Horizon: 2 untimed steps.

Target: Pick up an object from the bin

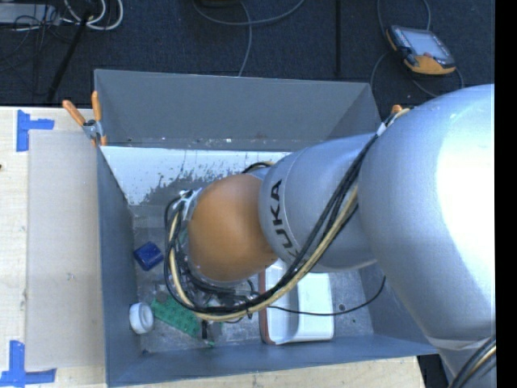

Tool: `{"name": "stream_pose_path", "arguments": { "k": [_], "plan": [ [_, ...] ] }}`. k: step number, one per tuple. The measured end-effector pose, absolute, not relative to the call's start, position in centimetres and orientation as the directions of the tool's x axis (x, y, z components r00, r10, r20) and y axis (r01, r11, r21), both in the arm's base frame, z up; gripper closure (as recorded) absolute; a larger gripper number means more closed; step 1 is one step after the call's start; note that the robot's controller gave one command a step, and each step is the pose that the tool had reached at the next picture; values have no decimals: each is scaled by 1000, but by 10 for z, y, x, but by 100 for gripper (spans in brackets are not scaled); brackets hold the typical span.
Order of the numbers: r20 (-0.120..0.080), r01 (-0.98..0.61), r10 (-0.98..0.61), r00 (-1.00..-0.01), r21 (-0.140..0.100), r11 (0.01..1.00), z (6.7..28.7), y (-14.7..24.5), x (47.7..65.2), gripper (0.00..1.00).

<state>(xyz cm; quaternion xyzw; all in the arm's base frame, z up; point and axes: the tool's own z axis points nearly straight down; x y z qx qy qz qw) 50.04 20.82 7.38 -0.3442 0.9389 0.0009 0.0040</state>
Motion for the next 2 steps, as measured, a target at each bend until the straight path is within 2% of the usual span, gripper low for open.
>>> {"name": "stream_pose_path", "arguments": {
  "k": [1, 2],
  "plan": [
    [-10, -642, -642, -767, -4, 767, 189, 206, 549, 100],
    [-3, -918, -918, -398, -2, 398, 282, 176, 522, 100]
  ]
}}
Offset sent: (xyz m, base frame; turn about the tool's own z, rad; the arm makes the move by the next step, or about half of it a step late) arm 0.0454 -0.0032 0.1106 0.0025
